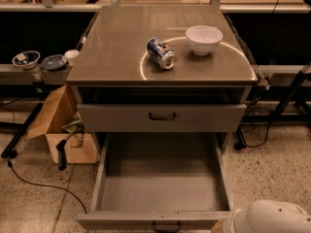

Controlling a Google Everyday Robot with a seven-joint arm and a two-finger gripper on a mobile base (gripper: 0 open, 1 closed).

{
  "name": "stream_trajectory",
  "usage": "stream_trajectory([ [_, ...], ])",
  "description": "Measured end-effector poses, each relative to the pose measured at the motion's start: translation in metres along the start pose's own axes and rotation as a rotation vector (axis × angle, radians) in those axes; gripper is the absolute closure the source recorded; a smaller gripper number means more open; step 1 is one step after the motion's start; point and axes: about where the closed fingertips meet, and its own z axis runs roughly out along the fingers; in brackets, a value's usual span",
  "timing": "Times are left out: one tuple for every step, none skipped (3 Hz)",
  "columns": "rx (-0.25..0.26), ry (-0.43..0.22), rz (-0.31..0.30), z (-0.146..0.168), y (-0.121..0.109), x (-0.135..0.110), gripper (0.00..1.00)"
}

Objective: Close middle drawer

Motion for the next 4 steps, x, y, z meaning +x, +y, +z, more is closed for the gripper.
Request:
stream_trajectory([
  [0.064, -0.029, 0.056, -0.009, -0.046, -0.001, 1.0],
  [0.06, -0.032, 0.06, -0.007, -0.043, 0.001, 1.0],
  [0.049, -0.039, 0.068, -0.004, -0.037, 0.005, 1.0],
  [0.028, -0.041, 0.101, 0.02, -0.042, 0.014, 1.0],
])
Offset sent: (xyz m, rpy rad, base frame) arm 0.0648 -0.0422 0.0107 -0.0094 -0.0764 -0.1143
